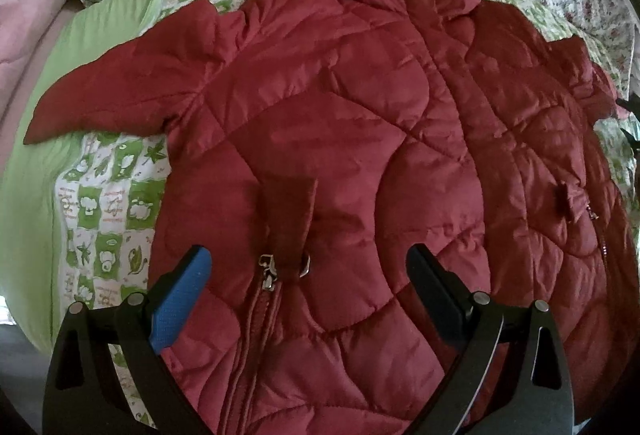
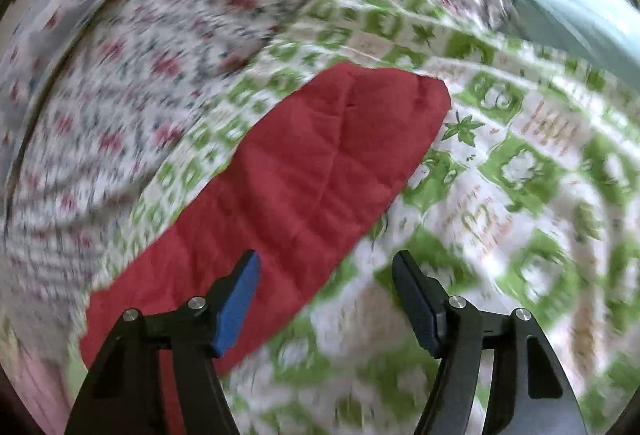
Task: Fold large clothes
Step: 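Grasp the red jacket's sleeve cuff with the right gripper, then lift the sleeve with the right gripper and fold it across the jacket body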
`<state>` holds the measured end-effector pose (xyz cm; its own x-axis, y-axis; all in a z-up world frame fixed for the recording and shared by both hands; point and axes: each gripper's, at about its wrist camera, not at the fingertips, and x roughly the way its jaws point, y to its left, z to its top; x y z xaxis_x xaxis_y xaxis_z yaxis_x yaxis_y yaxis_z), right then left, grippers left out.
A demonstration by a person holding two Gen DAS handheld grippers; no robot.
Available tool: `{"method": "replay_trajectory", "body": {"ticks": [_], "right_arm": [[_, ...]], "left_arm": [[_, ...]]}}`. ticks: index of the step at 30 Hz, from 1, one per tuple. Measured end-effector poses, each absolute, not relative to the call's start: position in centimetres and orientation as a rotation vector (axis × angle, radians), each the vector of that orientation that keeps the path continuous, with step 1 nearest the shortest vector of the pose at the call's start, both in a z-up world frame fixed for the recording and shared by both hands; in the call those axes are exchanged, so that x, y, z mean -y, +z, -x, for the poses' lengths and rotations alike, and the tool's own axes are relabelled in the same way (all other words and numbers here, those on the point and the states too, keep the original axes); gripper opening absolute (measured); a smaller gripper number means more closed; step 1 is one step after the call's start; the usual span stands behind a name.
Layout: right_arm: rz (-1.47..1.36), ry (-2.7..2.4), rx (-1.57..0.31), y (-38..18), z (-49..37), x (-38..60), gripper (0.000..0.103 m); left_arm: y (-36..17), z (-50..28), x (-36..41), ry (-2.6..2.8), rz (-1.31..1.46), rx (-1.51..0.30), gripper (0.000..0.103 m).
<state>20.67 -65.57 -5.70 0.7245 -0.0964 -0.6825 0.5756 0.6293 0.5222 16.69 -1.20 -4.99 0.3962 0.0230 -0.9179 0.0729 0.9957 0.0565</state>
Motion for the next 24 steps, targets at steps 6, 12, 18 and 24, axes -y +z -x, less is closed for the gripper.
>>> {"method": "replay_trajectory", "body": {"ticks": [6,12,18,24], "right_arm": [[-0.803,-0.430,-0.627,-5.8,-22.5,66.2,0.067],[-0.708,-0.427,-0.620,-4.4,-23.4,65.8,0.017],[-0.568,-0.311,-0.554,-0.2,-22.3,61.6,0.009],[-0.449,-0.125,-0.538,3.6,-21.5,54.6,0.009]], "left_arm": [[-5.7,-17.2,1.4,-0.021,-0.108,-1.177,0.099],[-5.9,-17.2,1.5,-0.025,-0.108,-1.180,0.099],[-5.5,-17.0,1.4,-0.038,-0.089,-1.169,0.099],[-5.3,-16.5,0.7,-0.038,-0.068,-1.168,0.099]]}}
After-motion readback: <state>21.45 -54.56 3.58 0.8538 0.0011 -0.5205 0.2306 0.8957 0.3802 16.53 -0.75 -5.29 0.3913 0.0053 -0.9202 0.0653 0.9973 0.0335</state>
